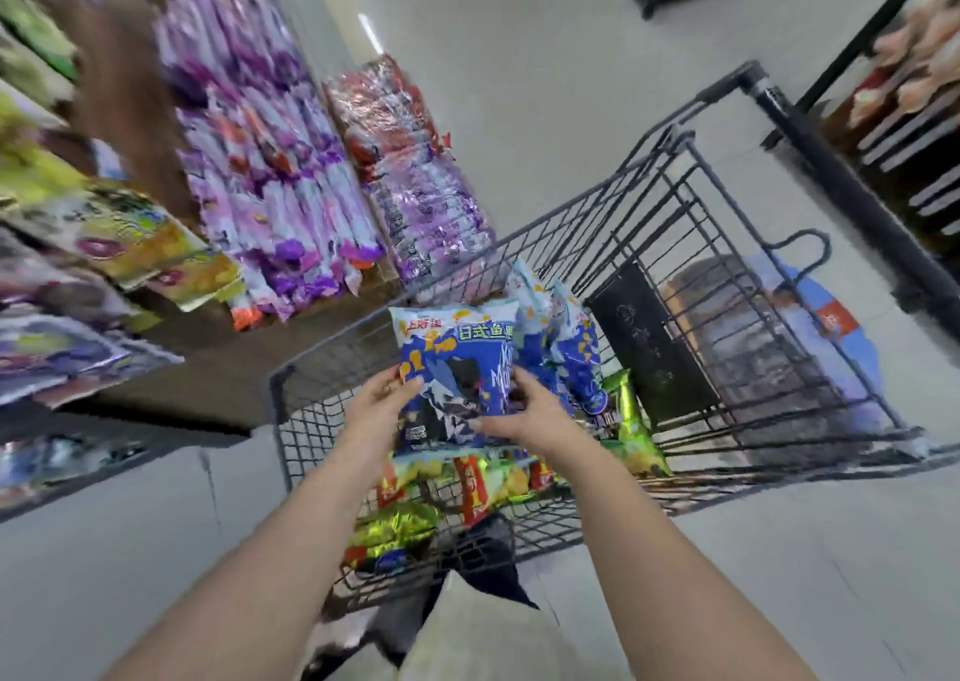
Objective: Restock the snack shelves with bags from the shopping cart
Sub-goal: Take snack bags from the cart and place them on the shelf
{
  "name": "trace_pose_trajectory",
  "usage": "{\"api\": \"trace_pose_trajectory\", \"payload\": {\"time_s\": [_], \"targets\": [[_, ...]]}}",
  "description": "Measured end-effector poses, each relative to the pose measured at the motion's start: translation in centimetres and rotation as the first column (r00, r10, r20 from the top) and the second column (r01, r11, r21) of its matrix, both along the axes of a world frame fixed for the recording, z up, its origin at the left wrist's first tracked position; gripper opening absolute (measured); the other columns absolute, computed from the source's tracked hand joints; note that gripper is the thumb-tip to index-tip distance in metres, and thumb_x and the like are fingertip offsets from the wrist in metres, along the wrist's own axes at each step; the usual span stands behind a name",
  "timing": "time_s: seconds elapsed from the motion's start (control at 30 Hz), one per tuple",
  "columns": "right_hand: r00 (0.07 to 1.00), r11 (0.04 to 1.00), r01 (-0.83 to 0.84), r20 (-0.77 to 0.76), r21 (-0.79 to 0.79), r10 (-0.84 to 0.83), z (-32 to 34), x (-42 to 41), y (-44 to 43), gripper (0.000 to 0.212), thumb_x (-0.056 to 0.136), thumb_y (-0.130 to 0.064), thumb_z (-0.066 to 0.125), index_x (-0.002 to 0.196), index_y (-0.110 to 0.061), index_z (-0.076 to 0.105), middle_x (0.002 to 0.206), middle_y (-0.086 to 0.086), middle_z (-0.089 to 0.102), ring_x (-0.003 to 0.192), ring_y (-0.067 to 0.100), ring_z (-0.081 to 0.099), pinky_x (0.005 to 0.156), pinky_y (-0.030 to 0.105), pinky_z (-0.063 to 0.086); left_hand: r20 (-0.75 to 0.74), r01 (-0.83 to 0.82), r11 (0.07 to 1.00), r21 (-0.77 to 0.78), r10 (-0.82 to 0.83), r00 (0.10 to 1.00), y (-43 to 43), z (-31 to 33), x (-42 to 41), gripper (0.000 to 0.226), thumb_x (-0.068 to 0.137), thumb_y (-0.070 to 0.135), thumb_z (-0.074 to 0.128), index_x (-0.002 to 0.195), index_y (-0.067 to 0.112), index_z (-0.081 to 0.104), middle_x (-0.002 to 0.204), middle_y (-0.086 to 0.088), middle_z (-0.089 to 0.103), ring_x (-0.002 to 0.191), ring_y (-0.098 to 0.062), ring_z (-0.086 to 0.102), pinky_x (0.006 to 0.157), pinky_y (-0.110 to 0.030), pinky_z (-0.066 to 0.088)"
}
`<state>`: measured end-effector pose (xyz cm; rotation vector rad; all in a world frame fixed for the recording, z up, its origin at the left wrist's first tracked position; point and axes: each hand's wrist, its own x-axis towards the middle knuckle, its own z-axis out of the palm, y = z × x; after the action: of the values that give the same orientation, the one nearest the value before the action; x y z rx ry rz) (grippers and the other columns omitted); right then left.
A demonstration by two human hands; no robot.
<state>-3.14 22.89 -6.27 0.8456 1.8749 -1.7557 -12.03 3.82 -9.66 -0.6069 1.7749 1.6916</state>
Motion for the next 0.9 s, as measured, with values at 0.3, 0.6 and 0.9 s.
{"api": "trace_pose_trajectory", "payload": {"time_s": [0.3,0.6,0.9], "targets": [[0.953,0.974,-0.217,-0.231,-0.063,0.198,6.6,-5.8,-16.2,0.059,0.080,-0.024,0.078,0.132,-0.026,0.051,0.124,-0.005,0.058,0.090,-0.008,0.055,0.067,0.016,0.046,-0.223,-0.265,0.949,0.172,0.300,0.928,-18.0,8.7,1.1,0.031,0.085,0.013,0.073,0.116,0.011,0.068,0.092,-0.006,0.071,0.061,-0.011,0.060,0.054,-0.020,0.051],[0.861,0.907,-0.410,-0.370,-0.097,0.349,8.5,-3.3,-41.2,0.059,0.062,-0.020,0.085,0.116,-0.017,0.060,0.109,0.004,0.072,0.105,0.024,0.066,0.092,0.041,0.054,-0.250,-0.423,0.861,0.282,0.491,0.834,-43.7,10.6,10.9,0.060,0.071,0.000,0.078,0.127,0.012,0.060,0.118,-0.019,0.068,0.106,-0.034,0.067,0.091,-0.045,0.055],[0.735,0.756,-0.640,-0.397,-0.137,0.550,8.0,0.3,-63.6,0.046,0.076,-0.002,0.078,0.116,-0.017,0.060,0.112,0.001,0.072,0.106,0.021,0.067,0.096,0.044,0.052,-0.171,-0.662,0.672,0.331,0.733,0.659,-62.4,11.1,21.0,0.034,0.083,0.005,0.069,0.116,0.009,0.062,0.104,-0.008,0.074,0.084,-0.023,0.073,0.073,-0.036,0.060]]}}
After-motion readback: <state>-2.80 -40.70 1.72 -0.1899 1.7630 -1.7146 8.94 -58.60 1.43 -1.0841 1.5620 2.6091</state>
